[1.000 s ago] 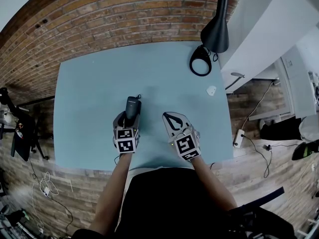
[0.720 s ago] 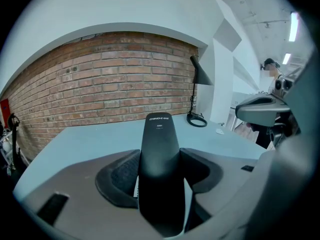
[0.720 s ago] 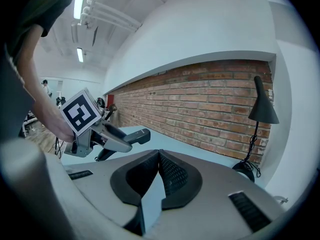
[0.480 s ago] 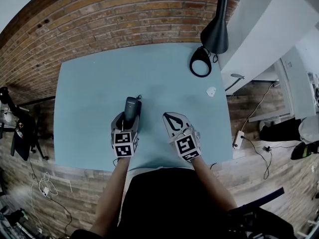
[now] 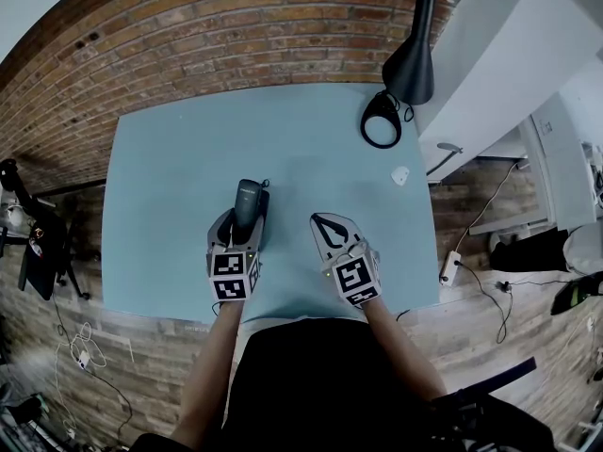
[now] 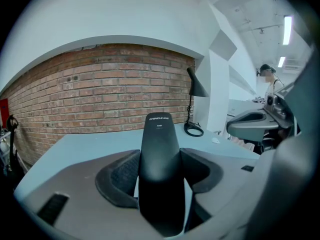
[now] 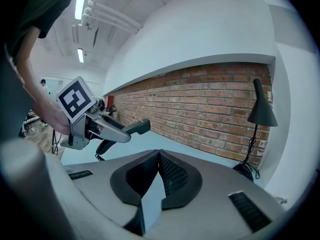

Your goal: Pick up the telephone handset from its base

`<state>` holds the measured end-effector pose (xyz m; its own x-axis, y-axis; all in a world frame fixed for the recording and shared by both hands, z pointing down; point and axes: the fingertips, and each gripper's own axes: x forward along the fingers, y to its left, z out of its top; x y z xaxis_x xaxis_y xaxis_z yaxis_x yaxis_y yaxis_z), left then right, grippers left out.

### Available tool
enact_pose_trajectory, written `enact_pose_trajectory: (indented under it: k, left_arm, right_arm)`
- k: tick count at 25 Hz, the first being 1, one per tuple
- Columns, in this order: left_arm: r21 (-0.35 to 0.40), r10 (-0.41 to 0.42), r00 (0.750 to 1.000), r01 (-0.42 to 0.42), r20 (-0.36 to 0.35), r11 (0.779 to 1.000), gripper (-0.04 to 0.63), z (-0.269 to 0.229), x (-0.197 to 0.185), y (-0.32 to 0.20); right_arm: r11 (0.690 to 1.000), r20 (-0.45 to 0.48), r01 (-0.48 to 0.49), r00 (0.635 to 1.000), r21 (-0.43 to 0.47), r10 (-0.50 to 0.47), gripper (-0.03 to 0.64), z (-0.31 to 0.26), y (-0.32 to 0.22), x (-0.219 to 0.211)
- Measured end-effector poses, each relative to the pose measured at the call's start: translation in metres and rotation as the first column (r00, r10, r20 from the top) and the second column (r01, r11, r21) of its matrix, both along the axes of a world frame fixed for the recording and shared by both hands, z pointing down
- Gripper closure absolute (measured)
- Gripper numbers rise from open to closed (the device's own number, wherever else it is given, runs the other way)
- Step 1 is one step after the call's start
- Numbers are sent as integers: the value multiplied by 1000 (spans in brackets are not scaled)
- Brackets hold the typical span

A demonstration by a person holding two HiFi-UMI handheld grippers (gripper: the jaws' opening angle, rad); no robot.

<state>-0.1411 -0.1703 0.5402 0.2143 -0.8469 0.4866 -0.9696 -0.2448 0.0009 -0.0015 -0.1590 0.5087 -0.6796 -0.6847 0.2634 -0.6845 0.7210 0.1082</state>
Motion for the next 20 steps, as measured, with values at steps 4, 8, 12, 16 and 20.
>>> enact_pose_trajectory:
  k: [4, 8, 12, 16, 20]
  left_arm:
    - [20, 8, 1000, -8, -7, 1000, 333, -11, 0, 1]
    - [30, 16, 1000, -16, -6, 999, 333, -17, 1, 2]
    - [41, 14, 1000, -13, -18, 999, 333, -25, -4, 2]
    - [61, 19, 999, -17, -31, 998, 333, -39, -6, 3]
    - [64, 27, 999, -25, -33, 998, 333, -51, -6, 2]
  right_arm:
    - [1000, 1, 5, 1000, 0, -5, 614, 0, 1, -1]
    - [1000, 4, 19, 1000, -3, -19, 614, 0, 2, -4]
    - [999, -1, 34, 999, -1, -34, 614, 0, 3, -9]
    - [999, 0, 45, 999, -3, -45, 614, 0, 5, -14]
    - [999, -2, 53, 999, -2, -53, 614, 0, 6, -15]
